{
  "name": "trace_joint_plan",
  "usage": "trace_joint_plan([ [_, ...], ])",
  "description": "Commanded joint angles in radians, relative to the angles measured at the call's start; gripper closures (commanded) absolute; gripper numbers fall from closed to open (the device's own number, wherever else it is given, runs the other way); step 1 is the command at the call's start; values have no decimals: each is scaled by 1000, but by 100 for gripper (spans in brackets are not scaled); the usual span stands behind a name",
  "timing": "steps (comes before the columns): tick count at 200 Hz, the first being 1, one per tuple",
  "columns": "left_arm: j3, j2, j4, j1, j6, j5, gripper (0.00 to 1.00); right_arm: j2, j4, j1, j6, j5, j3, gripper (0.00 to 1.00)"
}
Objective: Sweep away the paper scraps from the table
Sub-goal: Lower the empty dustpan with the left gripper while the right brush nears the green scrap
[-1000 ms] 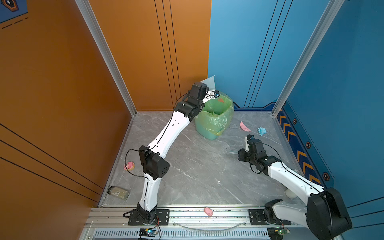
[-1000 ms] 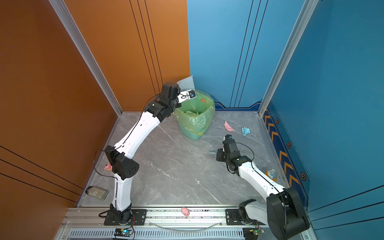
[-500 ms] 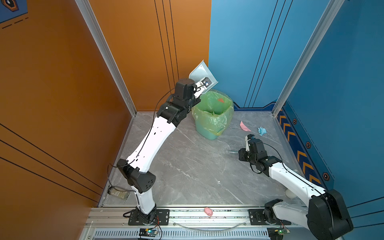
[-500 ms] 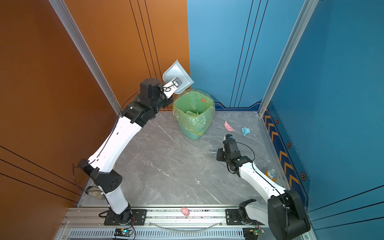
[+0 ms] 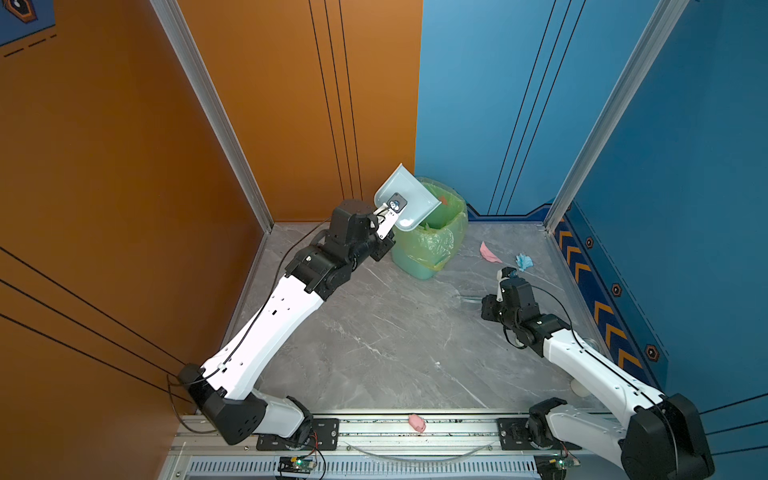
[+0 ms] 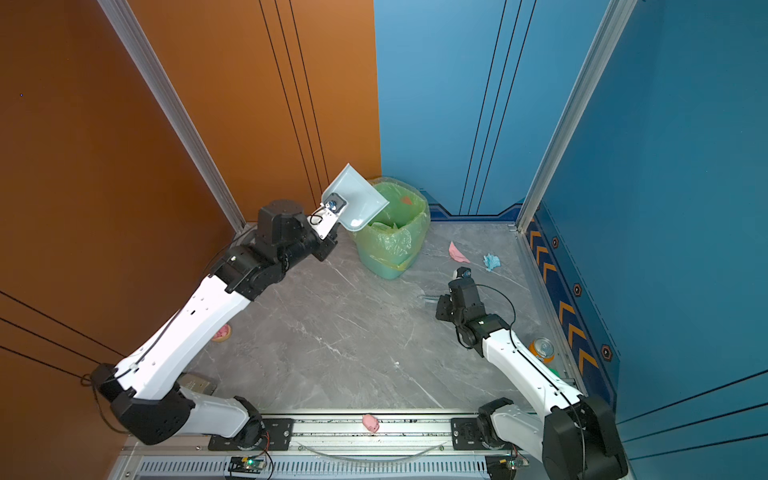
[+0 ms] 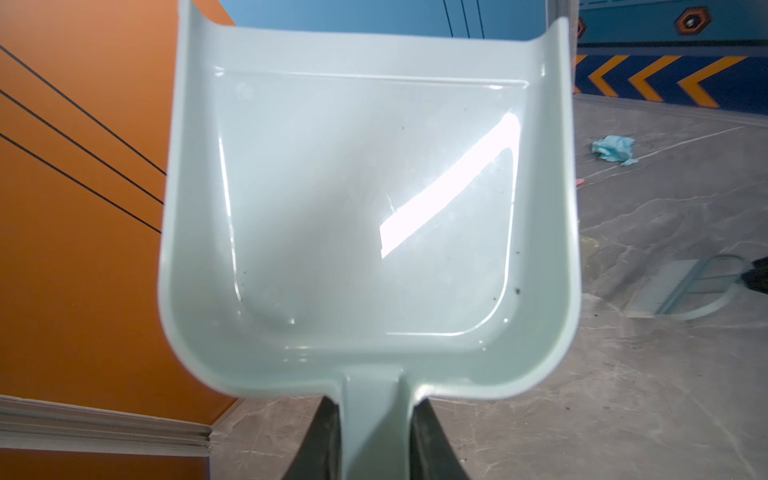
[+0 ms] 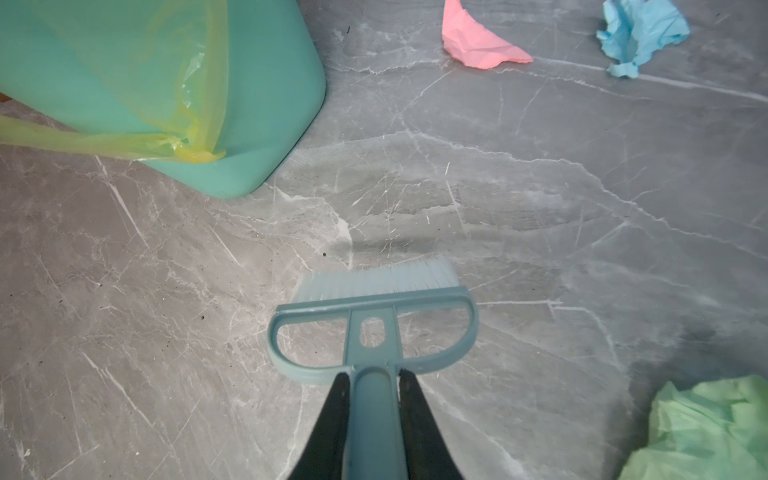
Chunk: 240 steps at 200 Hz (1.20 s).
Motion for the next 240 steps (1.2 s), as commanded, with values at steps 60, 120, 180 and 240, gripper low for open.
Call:
trace_joint_plan([
  [60, -299, -199, 59, -61, -179, 90, 100, -116, -230, -32, 90, 197, 100, 100],
  [120, -507, -291, 73, -117, -269, 114, 100, -213, -645, -179, 259, 184, 216, 100],
  [180, -644, -357, 51, -135, -274, 143, 100, -237, -733, -259, 255, 121, 192, 100],
  [240, -681, -291, 53, -147, -309, 160, 100, -188, -626, -271, 258, 67, 86, 100],
])
